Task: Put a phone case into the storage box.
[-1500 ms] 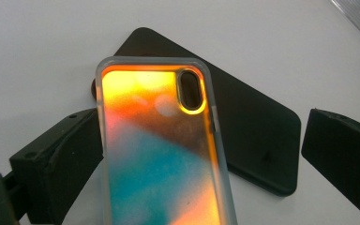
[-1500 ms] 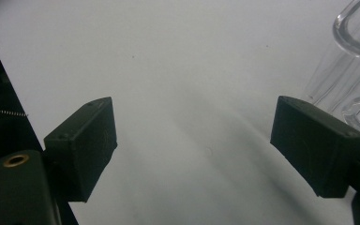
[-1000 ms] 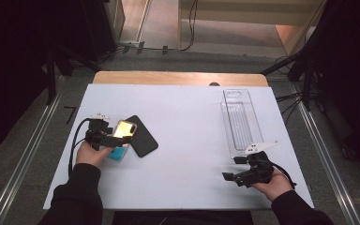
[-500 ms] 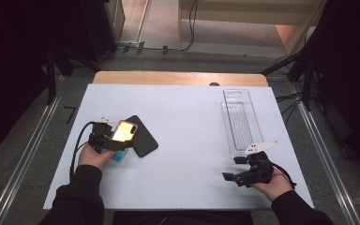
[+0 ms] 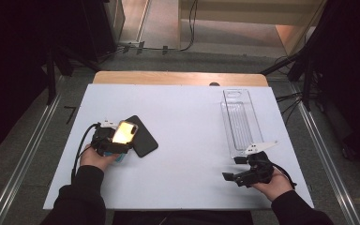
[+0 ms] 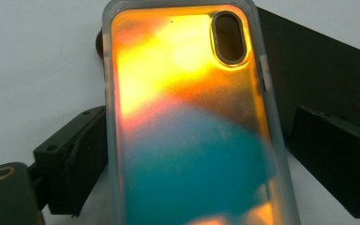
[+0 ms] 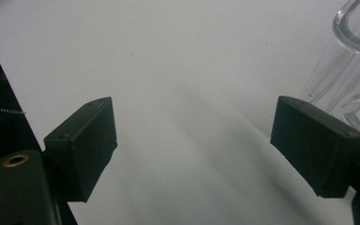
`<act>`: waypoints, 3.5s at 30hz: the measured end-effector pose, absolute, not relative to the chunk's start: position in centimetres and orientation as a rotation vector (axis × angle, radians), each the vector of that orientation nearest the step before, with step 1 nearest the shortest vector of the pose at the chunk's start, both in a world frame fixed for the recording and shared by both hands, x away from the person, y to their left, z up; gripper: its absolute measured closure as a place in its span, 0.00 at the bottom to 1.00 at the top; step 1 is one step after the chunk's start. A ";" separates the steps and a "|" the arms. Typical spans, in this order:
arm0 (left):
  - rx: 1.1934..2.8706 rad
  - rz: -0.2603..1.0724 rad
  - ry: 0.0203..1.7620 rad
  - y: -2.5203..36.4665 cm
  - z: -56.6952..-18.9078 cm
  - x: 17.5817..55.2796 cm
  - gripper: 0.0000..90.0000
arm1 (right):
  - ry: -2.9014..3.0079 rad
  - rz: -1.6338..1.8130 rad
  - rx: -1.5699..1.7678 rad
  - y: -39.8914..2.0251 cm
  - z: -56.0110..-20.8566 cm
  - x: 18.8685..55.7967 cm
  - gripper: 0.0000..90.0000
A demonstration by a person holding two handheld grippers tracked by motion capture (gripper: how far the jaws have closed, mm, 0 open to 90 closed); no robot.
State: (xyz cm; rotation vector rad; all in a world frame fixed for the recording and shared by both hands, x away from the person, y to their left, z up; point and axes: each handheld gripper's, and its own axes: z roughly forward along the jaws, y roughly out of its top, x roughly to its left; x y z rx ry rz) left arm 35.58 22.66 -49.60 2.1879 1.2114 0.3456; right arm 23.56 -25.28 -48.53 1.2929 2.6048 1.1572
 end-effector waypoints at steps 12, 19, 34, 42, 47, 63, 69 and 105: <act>2.181 0.351 1.219 23.0 -49.4 35.5 0.17 | 2.605 1.158 1.292 -25.3 -48.5 23.5 0.14; 2.133 0.279 1.268 23.9 -48.4 35.6 0.18 | 2.607 1.161 1.295 -25.2 -48.5 23.5 0.14; 2.118 0.190 1.162 23.3 -46.1 34.6 0.18 | 2.608 1.160 1.295 -25.2 -48.5 23.5 0.14; 2.122 0.146 1.111 22.2 -45.3 33.8 0.18 | 2.603 1.167 1.299 -25.2 -48.4 23.5 0.14; 2.105 0.078 1.097 21.5 -45.1 33.3 0.18 | 2.601 1.166 1.291 -25.2 -48.4 23.4 0.14; 2.130 0.015 1.000 18.2 -44.6 31.9 0.18 | 2.602 1.186 1.285 -25.0 -48.3 23.4 0.14; 2.116 0.005 0.971 17.1 -44.4 31.5 0.18 | 2.599 1.184 1.284 -24.8 -48.3 23.4 0.15; 1.951 0.150 0.928 10.8 -45.4 30.5 0.18 | 2.458 1.368 1.448 -20.2 -45.0 25.6 0.15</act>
